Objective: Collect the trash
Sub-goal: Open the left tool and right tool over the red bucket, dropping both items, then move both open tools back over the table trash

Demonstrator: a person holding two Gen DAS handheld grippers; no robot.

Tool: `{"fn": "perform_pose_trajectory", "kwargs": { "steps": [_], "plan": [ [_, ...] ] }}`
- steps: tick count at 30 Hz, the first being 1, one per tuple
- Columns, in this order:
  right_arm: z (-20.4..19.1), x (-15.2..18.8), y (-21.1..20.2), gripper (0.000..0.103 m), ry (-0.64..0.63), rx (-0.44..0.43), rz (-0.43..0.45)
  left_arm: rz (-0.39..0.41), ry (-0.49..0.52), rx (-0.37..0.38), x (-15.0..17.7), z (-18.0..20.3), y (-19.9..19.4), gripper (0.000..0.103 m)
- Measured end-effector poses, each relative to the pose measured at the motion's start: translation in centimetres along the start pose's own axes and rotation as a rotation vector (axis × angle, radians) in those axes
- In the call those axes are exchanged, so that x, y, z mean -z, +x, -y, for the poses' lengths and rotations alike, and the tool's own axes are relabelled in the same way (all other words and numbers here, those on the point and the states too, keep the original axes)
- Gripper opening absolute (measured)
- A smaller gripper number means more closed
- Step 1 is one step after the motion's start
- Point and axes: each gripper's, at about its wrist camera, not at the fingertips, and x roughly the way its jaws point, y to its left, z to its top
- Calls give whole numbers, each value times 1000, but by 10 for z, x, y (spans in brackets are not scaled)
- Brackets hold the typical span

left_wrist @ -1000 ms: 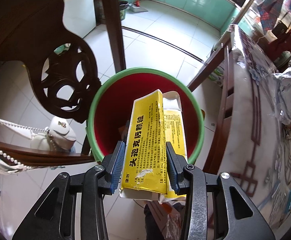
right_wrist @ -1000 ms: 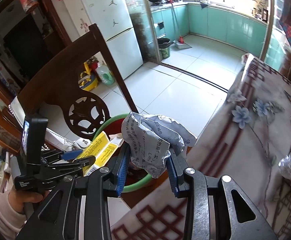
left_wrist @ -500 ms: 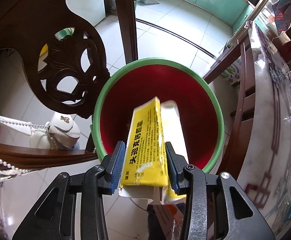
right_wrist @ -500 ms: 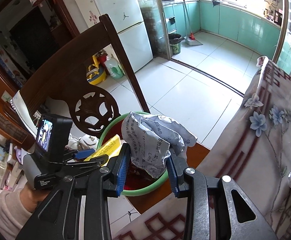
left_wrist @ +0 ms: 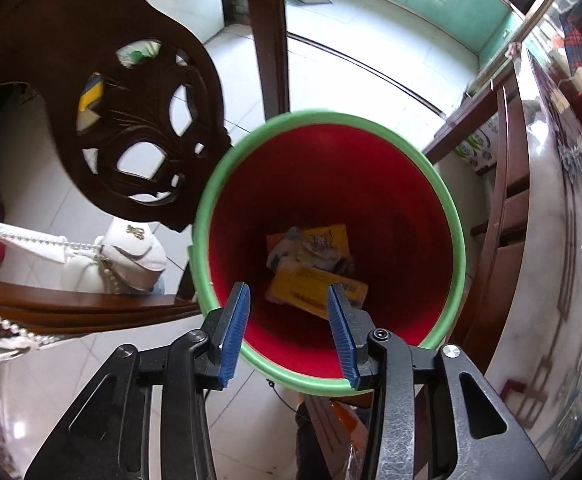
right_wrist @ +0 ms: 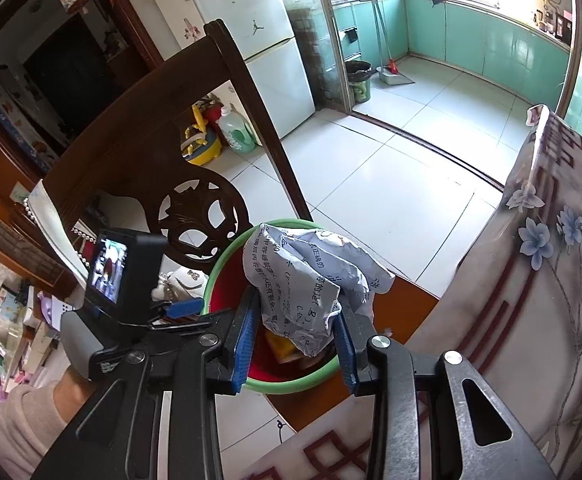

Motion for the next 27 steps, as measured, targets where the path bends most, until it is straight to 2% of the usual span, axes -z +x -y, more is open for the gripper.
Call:
{"fn": "perform_pose_trajectory", "kwargs": {
  "steps": [1,4,6,8,13,18,23,27],
  "plan": [
    [-1,0,0,33,-2,-5,-1,7,-8,-3,0,-1,-2,56],
    [-4,-2,7,36,-12,-39,-15,44,-46,4,2,-9,-15,66],
    [-7,-2,10,47,-17,-43,-12,60,-51,-2,3,-12,-23,67],
    [-9,-3,13,54,-20,-42,0,73,-48,-5,4,-12,-29,67],
    [-9,0,9,54,-6,-30,15,105,-22,-10,12,-6,-47,67],
    [1,13,-22,54,-3,46,41,135,44,-3,20,16,-63,68],
    [32,41,-69,54,43,125,74,150,119,28,30,48,-72,68],
    [73,71,-110,54,118,218,95,153,178,58,35,79,-77,68]
  ]
}}
